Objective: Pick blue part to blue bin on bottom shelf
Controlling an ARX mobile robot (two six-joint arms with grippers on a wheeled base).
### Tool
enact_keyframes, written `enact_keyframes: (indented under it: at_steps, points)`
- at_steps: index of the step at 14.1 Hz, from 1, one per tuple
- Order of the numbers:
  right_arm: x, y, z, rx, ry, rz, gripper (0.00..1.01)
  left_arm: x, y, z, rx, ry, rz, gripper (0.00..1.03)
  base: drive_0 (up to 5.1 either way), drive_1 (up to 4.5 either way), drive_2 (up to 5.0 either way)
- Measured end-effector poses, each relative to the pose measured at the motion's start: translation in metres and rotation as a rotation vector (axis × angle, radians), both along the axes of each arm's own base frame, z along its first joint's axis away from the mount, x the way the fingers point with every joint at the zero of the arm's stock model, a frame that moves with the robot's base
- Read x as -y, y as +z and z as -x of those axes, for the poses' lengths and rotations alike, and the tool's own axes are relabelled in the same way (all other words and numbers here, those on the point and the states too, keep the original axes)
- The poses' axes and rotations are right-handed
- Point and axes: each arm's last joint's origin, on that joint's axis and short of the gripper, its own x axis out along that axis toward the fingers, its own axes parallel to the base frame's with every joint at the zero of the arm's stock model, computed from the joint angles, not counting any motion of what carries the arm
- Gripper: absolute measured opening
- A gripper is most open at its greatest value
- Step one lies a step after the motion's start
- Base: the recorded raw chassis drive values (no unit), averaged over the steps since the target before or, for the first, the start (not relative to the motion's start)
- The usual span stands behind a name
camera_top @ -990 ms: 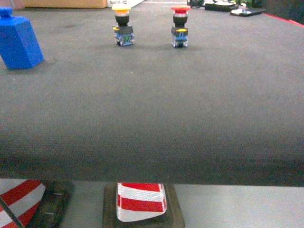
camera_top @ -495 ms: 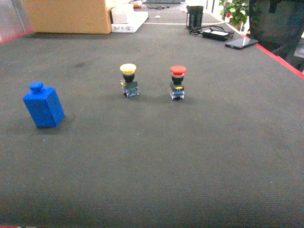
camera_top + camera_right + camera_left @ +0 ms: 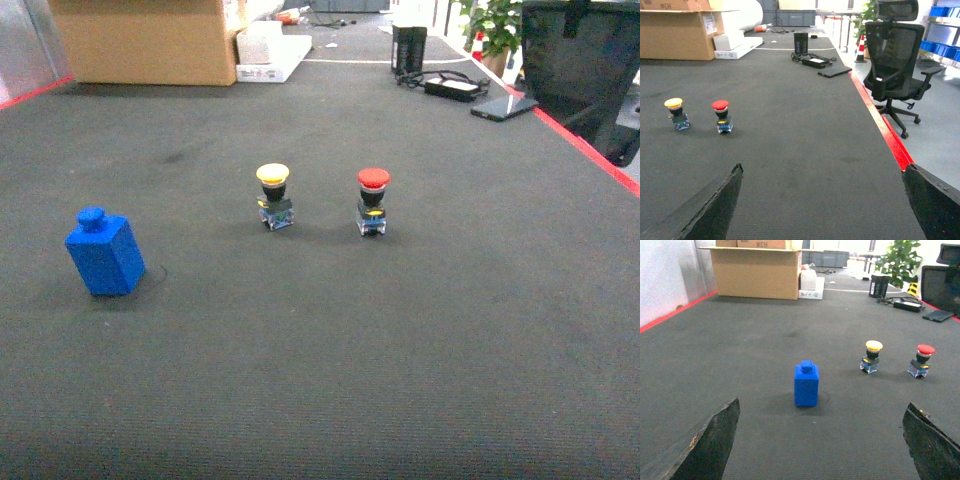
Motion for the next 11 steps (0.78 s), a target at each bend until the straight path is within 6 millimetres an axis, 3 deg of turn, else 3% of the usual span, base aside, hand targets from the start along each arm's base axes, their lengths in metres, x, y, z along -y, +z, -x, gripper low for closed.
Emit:
enact_keyframes:
  at_steps: [6,7,9,11]
  points:
    - [0.0,0.0,0.0,0.0,0.0,0.0,0.98,0.0,-0.001,0.0,-0.011,0.004,0.0,0.98,0.0,0.0,0.0]
    - [0.0,0.0,0.0,0.0,-0.001,0.0,0.98,0.003,-0.005,-0.003,-0.133,0.045,-0.007,0.98,0.0,0.0,0.0]
    - [0.0,0.0,0.0,0.0,0.0,0.0,0.98,0.019,-0.019,-0.042,-0.258,0.009,-0.011,0.98,0.0,0.0,0.0]
    - [0.0,0.0,0.0,0.001,0.0,0.0,0.98,0.025,-0.017,-0.092,-0.248,0.014,-0.007,0.98,0.0,0.0,0.0]
